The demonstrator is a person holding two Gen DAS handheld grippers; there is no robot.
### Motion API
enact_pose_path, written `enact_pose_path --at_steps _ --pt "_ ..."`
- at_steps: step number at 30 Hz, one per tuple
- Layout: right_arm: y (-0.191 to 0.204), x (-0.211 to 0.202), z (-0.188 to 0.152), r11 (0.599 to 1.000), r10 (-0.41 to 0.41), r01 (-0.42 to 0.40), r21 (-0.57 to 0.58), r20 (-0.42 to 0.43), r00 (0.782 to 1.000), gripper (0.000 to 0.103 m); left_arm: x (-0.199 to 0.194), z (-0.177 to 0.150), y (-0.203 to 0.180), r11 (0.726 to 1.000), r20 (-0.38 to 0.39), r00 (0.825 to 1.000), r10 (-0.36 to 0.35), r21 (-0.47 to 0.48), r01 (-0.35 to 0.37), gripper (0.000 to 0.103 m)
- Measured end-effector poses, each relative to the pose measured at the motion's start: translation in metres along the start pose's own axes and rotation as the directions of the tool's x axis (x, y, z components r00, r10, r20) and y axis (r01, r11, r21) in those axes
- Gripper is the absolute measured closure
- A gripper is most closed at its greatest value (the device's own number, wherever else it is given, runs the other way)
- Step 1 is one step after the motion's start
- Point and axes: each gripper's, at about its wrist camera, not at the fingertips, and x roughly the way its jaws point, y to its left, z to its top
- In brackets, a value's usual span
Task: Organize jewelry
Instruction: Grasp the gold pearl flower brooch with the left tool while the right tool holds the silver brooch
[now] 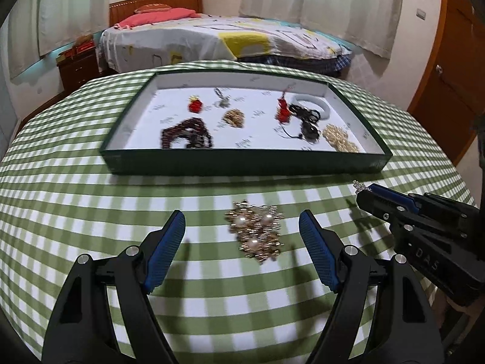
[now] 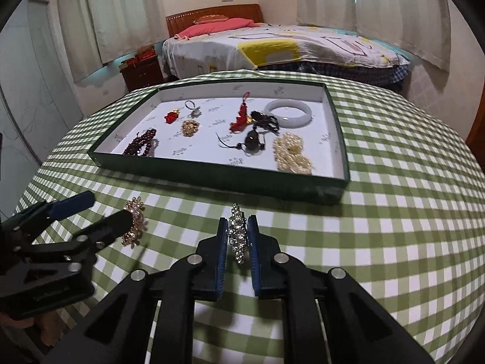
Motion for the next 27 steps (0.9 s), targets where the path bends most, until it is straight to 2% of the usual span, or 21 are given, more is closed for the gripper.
enact_pose_path --at_steps 6,15,20,25,27 --pt "-0.007 0.001 -0.001 1.000 0.013 -0.013 0.026 0.002 1.000 0.089 0.016 -0.004 0.001 1.000 -0.055 0.998 0.024 0.001 -0.024 0.027" --pt "-0.007 0.003 -0.002 0.999 0.025 -0.026 0.036 0.003 1.000 0.089 0.009 -0.007 0.024 0.998 -0.065 0.997 0.045 -0.038 -0.048 0.028" --pt "-0.006 0.004 -0.003 0.999 0.028 -0.027 0.040 -0.001 1.000 0.089 0.008 -0.002 0.019 1.000 -0.044 0.999 0.015 -0.017 -0.016 0.029" --pt "-0.007 0.005 -0.003 0.999 0.024 -0.024 0.042 -0.002 1.000 0.089 0.016 -0.001 0.011 1.000 -0.051 0.999 -0.001 0.019 0.002 0.051" --pt "-0.007 0.005 -0.004 0.999 0.024 -0.024 0.042 -0.002 1.000 0.089 0.015 -0.001 0.011 1.000 -0.047 0.999 -0.012 0.027 0.013 0.065"
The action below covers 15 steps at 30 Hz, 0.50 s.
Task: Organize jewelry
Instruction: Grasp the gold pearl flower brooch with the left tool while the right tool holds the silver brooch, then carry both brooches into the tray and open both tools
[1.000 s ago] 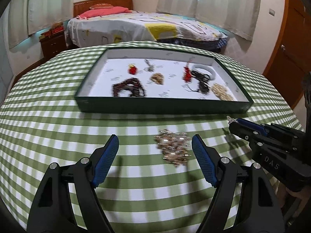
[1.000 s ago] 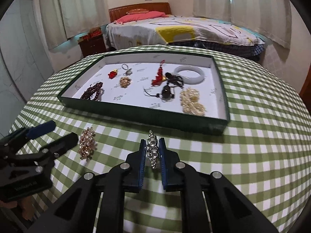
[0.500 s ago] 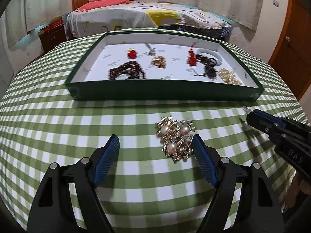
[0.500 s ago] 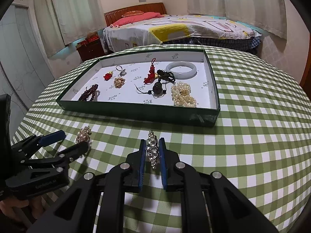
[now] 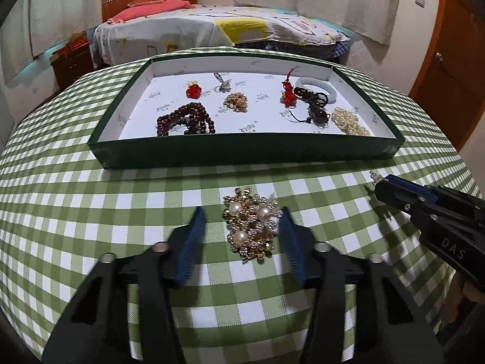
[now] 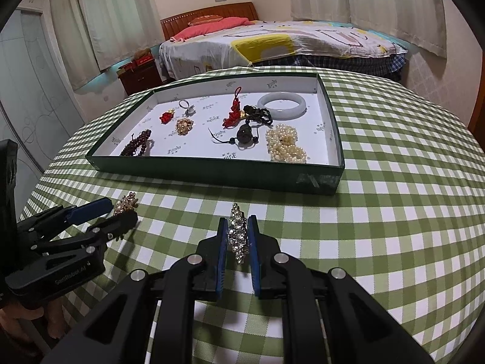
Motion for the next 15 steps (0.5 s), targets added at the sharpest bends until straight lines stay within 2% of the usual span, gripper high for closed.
enact_pose_path --at_steps 2,15 --pt "-0.0001 0.0005 -0.0003 1.000 0.002 -0.002 0.000 -0.001 1.000 0.089 -0.0002 -0.0006 0.0001 1.000 0.002 1.000 0.001 0.007 -0.001 0.074" --pt "0.0019 -0.0029 -0.0005 1.000 0.003 -0.003 0.000 0.014 1.000 0.089 -0.0094 -0.0030 0.0047 1.000 0.032 0.999 -0.024 -0.007 0.024 0.075"
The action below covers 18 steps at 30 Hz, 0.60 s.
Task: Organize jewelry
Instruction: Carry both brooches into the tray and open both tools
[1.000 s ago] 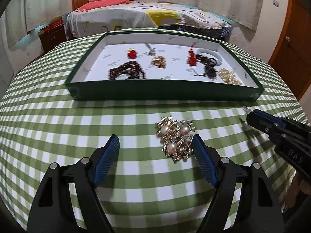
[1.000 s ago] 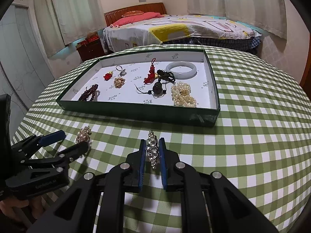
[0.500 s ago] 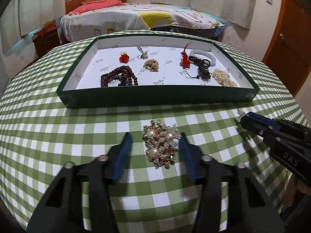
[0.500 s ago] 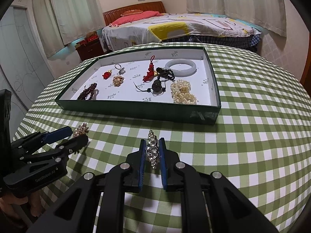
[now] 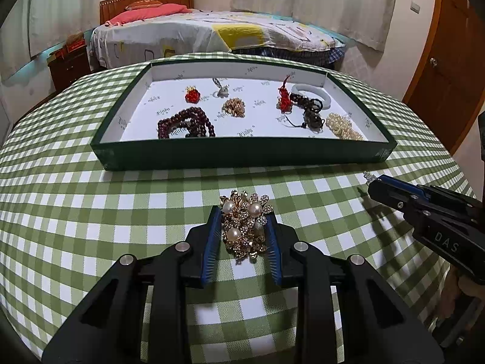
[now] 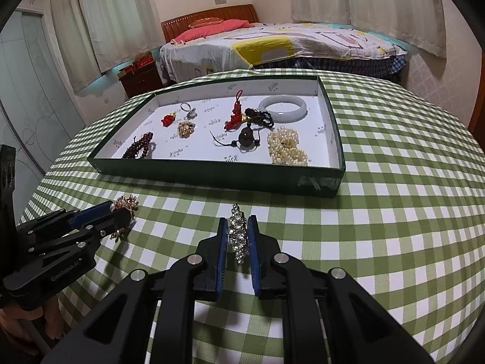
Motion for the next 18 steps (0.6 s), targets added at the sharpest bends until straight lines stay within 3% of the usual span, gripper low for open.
enact_pose_path --at_steps 18 --pt "0.012 -0.018 0.035 1.000 0.008 -0.007 -0.020 0.092 0.996 0.089 -0.039 0.043 0.016 0.999 0.143 0.990 -0.010 -0.029 0.014 0.075"
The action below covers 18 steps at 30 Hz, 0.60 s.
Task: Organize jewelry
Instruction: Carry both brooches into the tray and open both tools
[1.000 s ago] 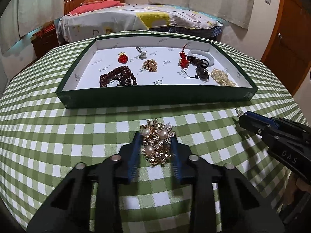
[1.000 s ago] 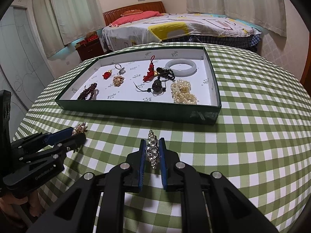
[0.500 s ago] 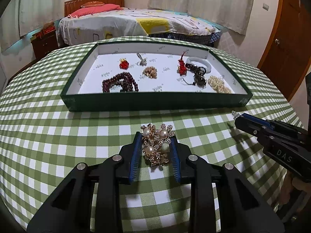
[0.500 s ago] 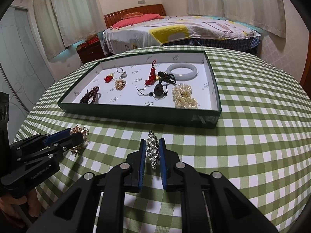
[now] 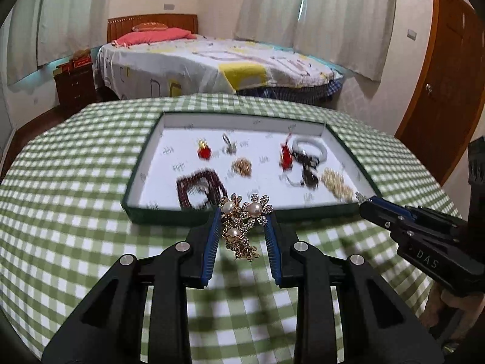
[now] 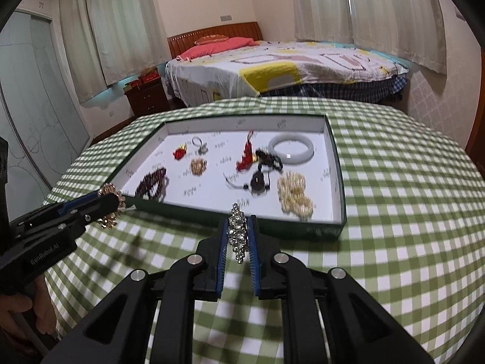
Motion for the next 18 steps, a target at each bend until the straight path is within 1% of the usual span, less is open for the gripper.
enact_pose_path --at_steps 10,15,18 --pt "0.013 0.011 0.043 0.999 0.003 -0.001 -0.042 0.071 0.997 0.089 0.007 0.050 0.018 1.000 0.101 0.994 0.030 0.000 -0.030 0.075" --pt "0.021 0.020 0.066 0.998 0.011 -0.004 -0.060 0.102 0.995 0.089 0.019 0.071 0.023 0.999 0.128 0.991 0.042 0.008 -0.044 0.075" --pt "0.023 0.028 0.076 0.998 0.013 -0.005 -0.066 0.111 0.994 0.089 0.030 0.078 0.028 0.999 0.124 0.991 0.051 0.006 -0.052 0.075"
